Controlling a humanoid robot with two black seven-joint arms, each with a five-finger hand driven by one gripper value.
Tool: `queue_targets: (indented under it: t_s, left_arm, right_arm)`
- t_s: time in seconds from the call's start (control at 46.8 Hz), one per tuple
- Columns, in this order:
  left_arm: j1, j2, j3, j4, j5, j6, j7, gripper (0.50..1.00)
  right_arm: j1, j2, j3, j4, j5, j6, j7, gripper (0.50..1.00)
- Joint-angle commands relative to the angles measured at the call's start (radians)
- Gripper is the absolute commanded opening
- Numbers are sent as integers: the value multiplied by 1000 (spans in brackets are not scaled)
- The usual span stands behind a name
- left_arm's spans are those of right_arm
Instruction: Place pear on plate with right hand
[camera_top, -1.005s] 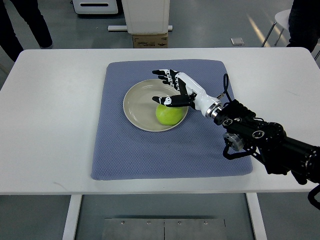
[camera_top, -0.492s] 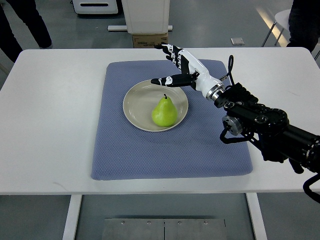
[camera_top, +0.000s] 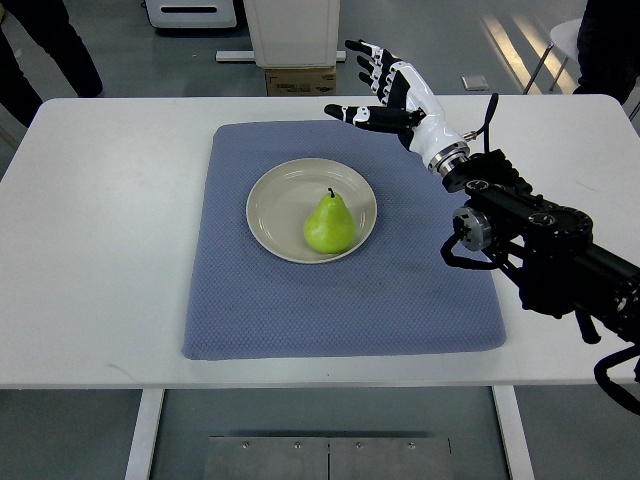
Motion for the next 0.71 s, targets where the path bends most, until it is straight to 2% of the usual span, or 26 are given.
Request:
queue_targets:
  t_s: [0.0, 0.086, 0.299, 0.449, 0.578, 0.684]
  left_arm:
    - [0, 0, 0, 0, 0, 0, 0, 1000]
    - [0, 0, 0, 0, 0, 0, 0, 1000]
    - [0, 0, 0, 0, 0, 0, 0, 1000]
    - [0, 0, 0, 0, 0, 0, 0, 1000]
    - [0, 0, 0, 0, 0, 0, 0, 1000]
    - [0, 0, 0, 0, 0, 0, 0, 1000]
  right_arm:
    - [-30, -33, 43, 0, 40, 1, -24, 1000]
    - [-64, -53, 98, -1, 109, 1, -38, 1000]
    - [-112, -95, 138, -6, 229, 13, -124, 1000]
    - [-147, -93, 193, -72, 330, 15, -165, 1000]
    - [-167, -90, 219, -107, 350, 61, -169, 1000]
    - [-170, -88, 222, -116, 350, 66, -169, 1000]
